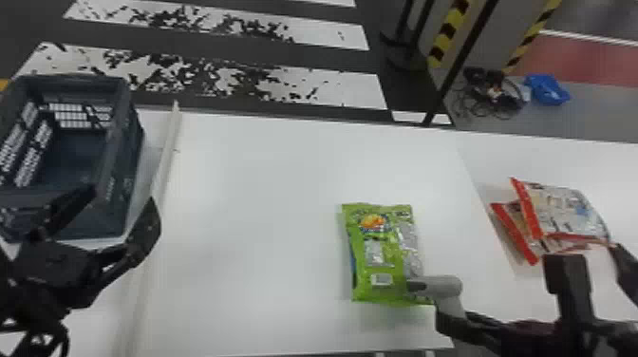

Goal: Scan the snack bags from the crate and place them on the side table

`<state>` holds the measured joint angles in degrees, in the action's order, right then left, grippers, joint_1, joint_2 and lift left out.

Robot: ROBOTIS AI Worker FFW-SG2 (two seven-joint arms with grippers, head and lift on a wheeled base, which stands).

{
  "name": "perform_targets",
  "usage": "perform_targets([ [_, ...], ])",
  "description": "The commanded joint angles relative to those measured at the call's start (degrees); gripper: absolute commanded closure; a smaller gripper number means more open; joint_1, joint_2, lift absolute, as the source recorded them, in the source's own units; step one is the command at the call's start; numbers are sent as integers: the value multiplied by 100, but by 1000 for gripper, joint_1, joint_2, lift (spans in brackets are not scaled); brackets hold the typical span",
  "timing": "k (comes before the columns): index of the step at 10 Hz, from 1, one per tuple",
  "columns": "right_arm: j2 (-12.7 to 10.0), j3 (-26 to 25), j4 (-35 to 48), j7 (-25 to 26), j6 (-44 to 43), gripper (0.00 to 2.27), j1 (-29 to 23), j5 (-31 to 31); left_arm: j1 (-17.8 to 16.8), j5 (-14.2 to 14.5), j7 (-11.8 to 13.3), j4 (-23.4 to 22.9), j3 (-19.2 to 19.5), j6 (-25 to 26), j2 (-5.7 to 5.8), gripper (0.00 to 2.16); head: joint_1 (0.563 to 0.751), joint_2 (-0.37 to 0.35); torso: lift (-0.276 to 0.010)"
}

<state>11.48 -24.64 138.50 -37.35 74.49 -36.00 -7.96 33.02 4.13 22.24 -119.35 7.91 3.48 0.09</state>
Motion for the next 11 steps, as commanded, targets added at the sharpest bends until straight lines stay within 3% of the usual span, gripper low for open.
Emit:
perform_targets([
  [1, 12, 82, -24, 0, 0, 2236, 15, 49, 3, 9, 0, 9, 8, 0, -24, 83, 695, -166, -94],
  [6, 3, 55, -51, 8, -88, 2236, 23, 31, 56, 27, 0, 0, 26, -35, -24, 83, 695, -157, -94],
  [9, 12, -305, -68, 26, -158, 2236, 261, 23, 73, 53, 0, -9, 44, -53, -24, 83, 695, -170, -94],
  [11, 232, -358, -736, 96, -967, 2236, 630, 23, 100, 53, 0, -44, 44, -53, -24, 83, 695, -207, -94],
])
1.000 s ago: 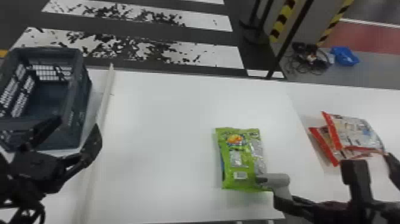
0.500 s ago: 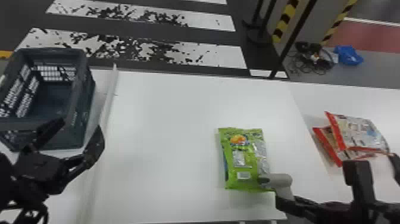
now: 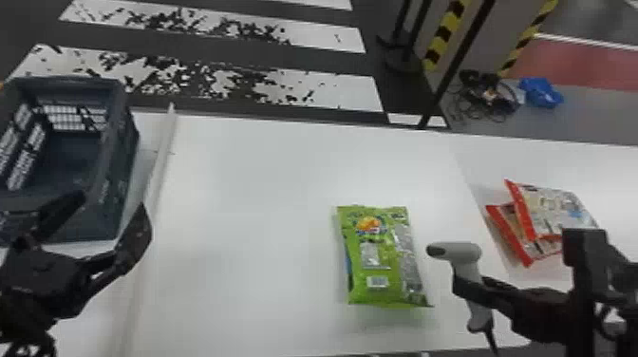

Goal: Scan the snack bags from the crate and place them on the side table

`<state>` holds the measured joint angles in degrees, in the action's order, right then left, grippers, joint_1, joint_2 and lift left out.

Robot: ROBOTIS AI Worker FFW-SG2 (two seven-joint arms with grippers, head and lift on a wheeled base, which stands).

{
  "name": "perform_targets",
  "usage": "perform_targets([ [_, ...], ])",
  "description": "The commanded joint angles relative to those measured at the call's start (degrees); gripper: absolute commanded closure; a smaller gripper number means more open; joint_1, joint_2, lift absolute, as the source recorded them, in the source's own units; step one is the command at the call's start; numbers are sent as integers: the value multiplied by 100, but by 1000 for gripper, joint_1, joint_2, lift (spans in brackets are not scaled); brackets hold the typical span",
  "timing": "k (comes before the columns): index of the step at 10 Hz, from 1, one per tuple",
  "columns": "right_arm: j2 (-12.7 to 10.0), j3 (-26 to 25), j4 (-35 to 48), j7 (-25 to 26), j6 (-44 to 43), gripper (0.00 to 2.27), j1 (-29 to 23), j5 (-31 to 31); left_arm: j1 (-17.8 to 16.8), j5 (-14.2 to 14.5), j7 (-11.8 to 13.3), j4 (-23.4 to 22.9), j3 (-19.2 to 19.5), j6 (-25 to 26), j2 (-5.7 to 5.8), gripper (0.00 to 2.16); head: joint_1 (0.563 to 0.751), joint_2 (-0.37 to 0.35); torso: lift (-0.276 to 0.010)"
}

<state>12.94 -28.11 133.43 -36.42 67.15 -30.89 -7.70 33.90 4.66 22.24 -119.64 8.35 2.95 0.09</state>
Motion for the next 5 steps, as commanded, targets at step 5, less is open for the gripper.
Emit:
perform_targets([
  [5, 614, 192, -1750, 215, -1059, 2236, 909, 23, 73, -9, 9, -77, -35, 0, -24, 83, 695, -270, -94],
])
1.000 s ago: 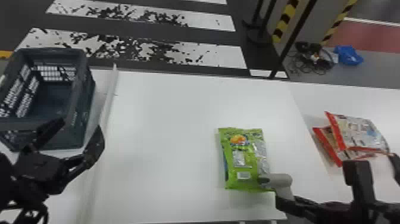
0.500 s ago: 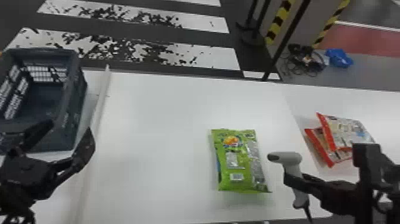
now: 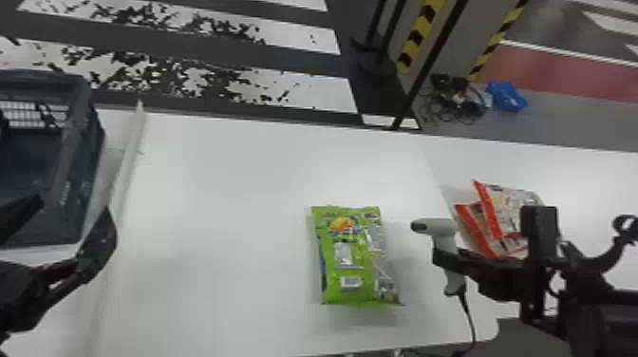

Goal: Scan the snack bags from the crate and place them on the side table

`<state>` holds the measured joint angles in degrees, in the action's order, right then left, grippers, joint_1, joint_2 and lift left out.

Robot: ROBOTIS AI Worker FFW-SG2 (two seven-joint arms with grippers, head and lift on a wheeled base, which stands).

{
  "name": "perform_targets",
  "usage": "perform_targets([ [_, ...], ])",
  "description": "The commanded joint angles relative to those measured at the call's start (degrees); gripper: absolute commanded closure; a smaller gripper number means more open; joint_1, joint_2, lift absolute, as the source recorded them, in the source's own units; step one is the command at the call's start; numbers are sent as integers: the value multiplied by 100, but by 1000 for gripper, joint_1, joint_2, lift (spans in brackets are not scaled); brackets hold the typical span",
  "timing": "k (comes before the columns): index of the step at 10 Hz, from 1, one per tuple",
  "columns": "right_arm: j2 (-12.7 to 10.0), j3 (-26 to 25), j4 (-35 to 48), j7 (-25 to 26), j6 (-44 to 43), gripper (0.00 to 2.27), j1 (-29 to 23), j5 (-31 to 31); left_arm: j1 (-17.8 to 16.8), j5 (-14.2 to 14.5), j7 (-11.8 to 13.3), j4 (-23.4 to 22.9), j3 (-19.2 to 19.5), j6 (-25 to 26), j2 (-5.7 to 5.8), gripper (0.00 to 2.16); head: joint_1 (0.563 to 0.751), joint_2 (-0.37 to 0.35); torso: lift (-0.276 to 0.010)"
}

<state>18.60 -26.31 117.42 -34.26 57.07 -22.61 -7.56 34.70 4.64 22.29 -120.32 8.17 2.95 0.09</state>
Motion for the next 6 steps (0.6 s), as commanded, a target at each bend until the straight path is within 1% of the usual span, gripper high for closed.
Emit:
perform_targets([
  [1, 118, 82, -369, 16, -191, 2236, 178, 18, -24, -15, 4, -9, -35, 18, -24, 83, 695, -282, -94],
  [3, 179, 240, -650, 69, -384, 2233, 283, 176, -33, -15, 4, -9, -62, 35, -24, 83, 695, -302, -94],
  [6, 179, 425, -861, 104, -648, 2206, 301, 264, -7, -7, 13, -62, -62, 53, -24, 83, 695, -305, -94],
])
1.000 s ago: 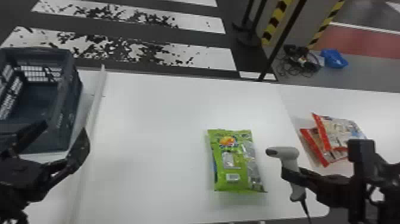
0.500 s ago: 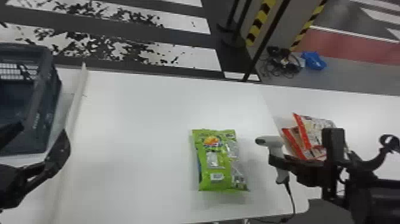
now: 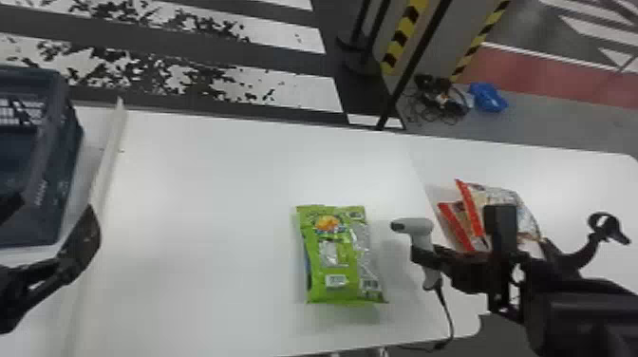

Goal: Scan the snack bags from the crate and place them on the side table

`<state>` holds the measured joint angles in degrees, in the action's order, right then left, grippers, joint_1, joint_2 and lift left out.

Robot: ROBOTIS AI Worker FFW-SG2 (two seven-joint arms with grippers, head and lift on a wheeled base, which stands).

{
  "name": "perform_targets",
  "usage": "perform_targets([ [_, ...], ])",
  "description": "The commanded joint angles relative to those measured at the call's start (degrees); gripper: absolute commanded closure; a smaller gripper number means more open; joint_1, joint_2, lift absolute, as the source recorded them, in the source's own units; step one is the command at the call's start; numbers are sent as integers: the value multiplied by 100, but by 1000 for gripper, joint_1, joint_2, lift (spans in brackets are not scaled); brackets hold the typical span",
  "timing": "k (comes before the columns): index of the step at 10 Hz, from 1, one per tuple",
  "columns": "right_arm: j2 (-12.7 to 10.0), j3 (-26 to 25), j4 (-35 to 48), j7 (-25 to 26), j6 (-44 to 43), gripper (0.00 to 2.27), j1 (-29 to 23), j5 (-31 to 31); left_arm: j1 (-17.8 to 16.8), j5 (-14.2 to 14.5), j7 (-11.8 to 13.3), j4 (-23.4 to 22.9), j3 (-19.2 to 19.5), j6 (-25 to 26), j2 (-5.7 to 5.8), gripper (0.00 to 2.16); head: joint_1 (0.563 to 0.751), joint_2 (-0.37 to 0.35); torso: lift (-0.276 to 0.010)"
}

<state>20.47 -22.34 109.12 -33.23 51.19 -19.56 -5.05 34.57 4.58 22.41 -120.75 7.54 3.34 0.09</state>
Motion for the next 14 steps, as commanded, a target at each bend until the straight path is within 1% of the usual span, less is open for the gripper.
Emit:
perform_targets([
  [1, -8, 45, -49, 0, -113, 2202, -30, 21, 6, 7, 0, -27, -16, -3, -24, 83, 695, -302, -94],
  [2, -8, 54, -67, 9, -166, 2138, -48, 30, 14, 7, 0, -27, -25, -3, -24, 83, 695, -300, -94],
  [4, -8, 89, -75, 0, -166, 1862, -92, 65, 32, 7, 9, -63, -34, 14, -24, 83, 695, -301, -94],
  [6, 1, 168, -111, 0, -148, 1710, -101, 144, 67, 7, 9, -98, -34, 14, -24, 83, 695, -303, -94],
  [7, 1, 186, -111, 0, -148, 1389, -109, 153, 76, 7, 9, -115, -34, 14, -24, 83, 695, -302, -94],
  [8, 1, 203, -111, 0, -148, 1187, -118, 153, 85, 7, 9, -115, -34, 14, -24, 83, 695, -302, -94],
  [9, 1, 221, -111, 0, -166, 849, -145, 153, 93, 7, 9, -124, -34, 14, -24, 83, 695, -301, -94],
  [10, 1, 221, -111, 0, -166, 464, -153, 153, 102, 7, 9, -133, -34, 14, -24, 83, 695, -300, -94],
  [13, -8, 195, -58, 0, -166, 134, -180, 153, 129, 7, 9, -168, -42, 14, -24, 83, 695, -301, -94],
  [14, -25, 89, 109, 0, -166, 110, -285, 92, 137, 7, 9, -177, -34, 14, -24, 83, 695, -302, -94],
])
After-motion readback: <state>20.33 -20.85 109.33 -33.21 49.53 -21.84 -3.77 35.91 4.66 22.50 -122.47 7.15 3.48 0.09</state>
